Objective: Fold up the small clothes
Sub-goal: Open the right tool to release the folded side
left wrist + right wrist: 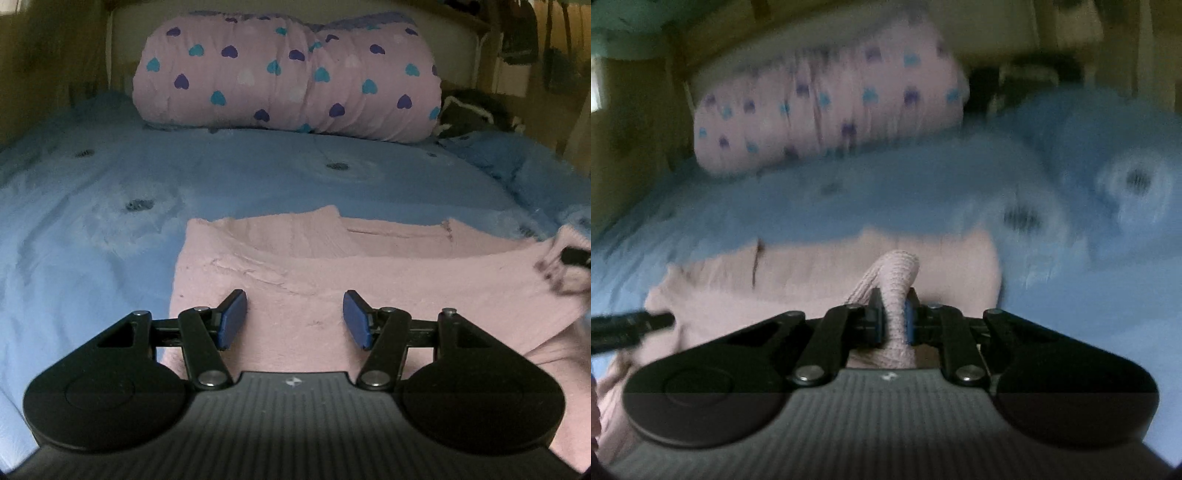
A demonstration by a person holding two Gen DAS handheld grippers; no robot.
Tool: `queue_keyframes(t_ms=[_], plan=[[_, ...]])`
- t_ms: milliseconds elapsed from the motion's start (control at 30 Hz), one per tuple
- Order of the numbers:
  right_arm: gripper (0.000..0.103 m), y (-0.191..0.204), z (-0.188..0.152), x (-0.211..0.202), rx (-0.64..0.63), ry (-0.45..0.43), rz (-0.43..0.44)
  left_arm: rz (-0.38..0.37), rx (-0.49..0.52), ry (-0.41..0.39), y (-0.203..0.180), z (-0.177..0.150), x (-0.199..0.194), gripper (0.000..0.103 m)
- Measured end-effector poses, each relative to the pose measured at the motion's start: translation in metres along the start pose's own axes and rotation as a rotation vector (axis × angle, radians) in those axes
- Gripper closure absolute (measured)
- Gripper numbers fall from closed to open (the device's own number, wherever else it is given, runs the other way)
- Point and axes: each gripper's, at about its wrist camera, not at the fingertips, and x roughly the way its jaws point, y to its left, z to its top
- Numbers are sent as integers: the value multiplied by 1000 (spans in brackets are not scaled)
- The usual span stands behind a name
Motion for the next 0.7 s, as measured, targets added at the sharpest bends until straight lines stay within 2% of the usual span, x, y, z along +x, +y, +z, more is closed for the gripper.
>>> queue_keyframes(t_ms=[67, 133, 200, 233, 267, 400, 500, 600, 700], plan=[[89, -2, 2, -1, -11, -10, -11, 36, 51, -4, -4, -5, 5, 39], [86, -8, -5, 11, -8, 54, -18, 66, 92, 5, -7, -8, 11, 39], [84, -15, -14, 28, 17, 157, -32, 65, 105, 4, -5, -9, 11, 39], [80, -19, -18, 31, 23, 166, -39, 62, 103, 5, -4, -9, 11, 39], [75, -21, -19, 30, 25, 148, -41, 61, 97, 6, -3, -9, 12, 39], [73, -23, -10, 14, 30, 120, -105, 69, 80, 14, -2, -6, 9, 39], [72, -17, -9, -3, -13, 73, -158, 72, 65, 24, -2, -5, 7, 39], [72, -10, -5, -16, -32, 19, -91, 73, 65, 29, -3, -5, 7, 38], [72, 4, -4, -22, -49, 4, 31, 76, 81, 27, -5, -7, 7, 35]])
